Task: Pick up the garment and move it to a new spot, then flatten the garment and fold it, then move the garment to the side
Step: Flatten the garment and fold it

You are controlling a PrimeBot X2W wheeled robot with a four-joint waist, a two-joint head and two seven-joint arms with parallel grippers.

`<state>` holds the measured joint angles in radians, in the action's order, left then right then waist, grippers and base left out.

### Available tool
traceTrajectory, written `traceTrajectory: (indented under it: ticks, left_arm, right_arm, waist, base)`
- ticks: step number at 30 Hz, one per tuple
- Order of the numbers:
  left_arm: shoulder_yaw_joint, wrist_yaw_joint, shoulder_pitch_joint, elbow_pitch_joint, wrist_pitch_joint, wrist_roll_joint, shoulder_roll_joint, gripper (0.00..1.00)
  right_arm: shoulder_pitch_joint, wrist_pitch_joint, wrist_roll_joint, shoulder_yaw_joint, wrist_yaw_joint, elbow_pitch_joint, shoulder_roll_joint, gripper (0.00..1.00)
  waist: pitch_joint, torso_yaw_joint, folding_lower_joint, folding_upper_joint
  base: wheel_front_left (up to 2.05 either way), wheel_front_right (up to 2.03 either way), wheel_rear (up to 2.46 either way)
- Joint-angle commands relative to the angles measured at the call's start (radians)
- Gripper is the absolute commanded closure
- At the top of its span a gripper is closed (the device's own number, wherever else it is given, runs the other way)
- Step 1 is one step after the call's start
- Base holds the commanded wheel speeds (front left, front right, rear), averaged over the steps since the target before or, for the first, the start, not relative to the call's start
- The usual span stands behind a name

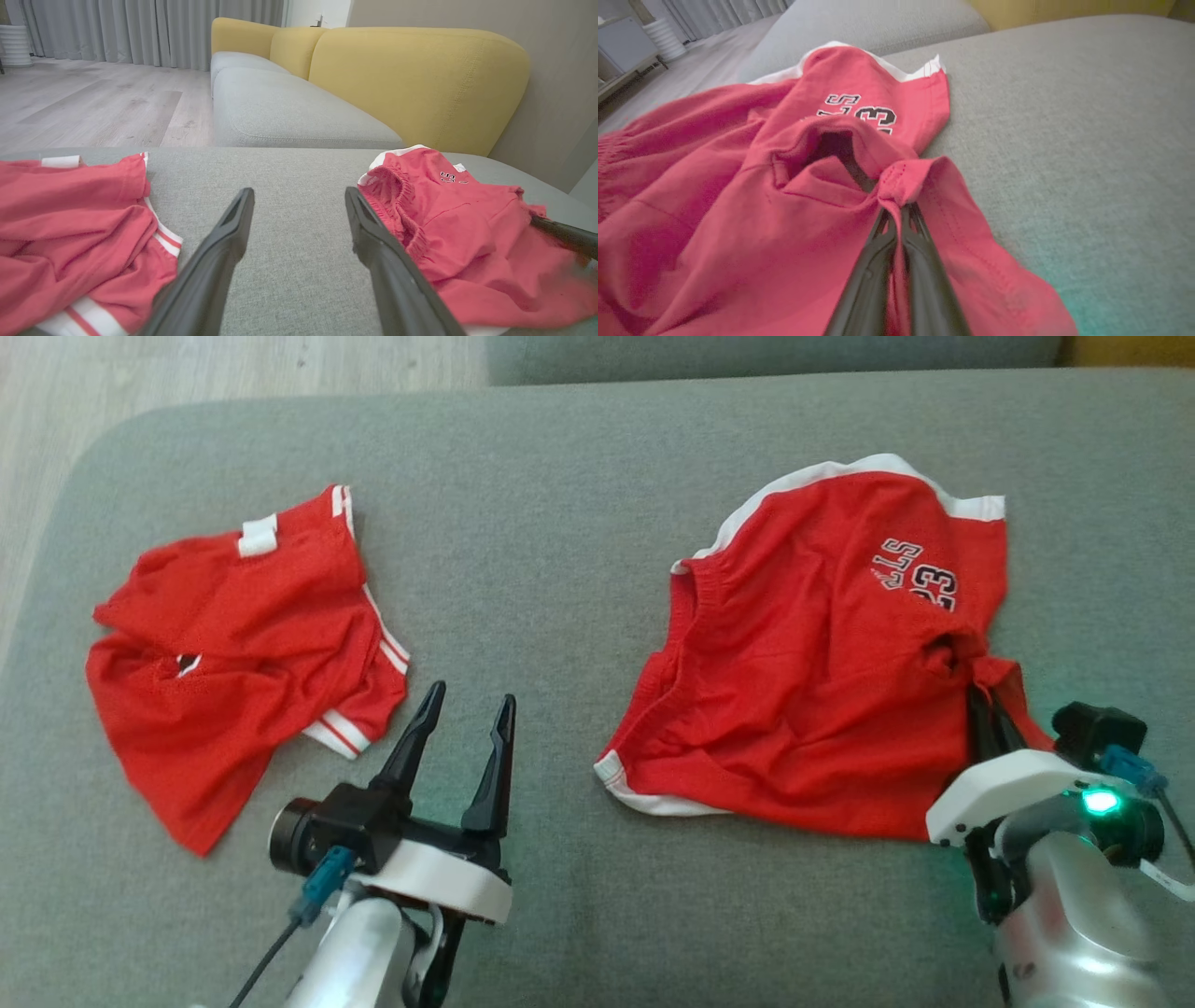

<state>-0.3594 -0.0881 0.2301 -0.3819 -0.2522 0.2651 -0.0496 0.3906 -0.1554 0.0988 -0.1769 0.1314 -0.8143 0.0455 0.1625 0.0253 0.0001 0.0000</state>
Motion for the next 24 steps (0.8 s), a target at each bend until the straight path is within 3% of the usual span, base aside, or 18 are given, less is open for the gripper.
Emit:
traceTrajectory:
  ticks: [1, 13, 19, 24]
  left_arm:
    - [0.032, 0.002, 0.031, 0.025, -0.010, -0.008, -0.001, 0.00]
    - [0.042, 0.008, 0.000, 0.028, -0.010, -0.002, -0.001, 0.00]
    - [0.035, 0.011, -0.014, 0.036, -0.010, 0.005, -0.001, 0.00]
    - [0.029, 0.009, -0.008, 0.044, -0.010, 0.002, -0.001, 0.00]
  right_arm:
    - [0.029, -0.026, 0.004, 0.036, -0.001, 0.029, 0.005, 1.00]
    - [-0.090, -0.038, 0.037, 0.097, -0.001, 0.217, 0.005, 1.00]
    - [-0.185, 0.056, 0.070, 0.081, -0.001, 0.397, 0.005, 1.00]
    - [-0.171, 0.150, 0.088, 0.037, -0.001, 0.508, 0.005, 1.00]
  waist:
    - [-0.014, -0.009, -0.0001, 0.0000]
    - [-0.073, -0.041, -0.0001, 0.0000]
    - [-0.085, -0.038, -0.0001, 0.0000]
    - [-0.059, -0.021, -0.0001, 0.0000]
  base:
    - [0.00, 0.00, 0.00]
    - [0.00, 0.00, 0.00]
    - [0.00, 0.00, 0.00]
    - [0.00, 0.00, 0.00]
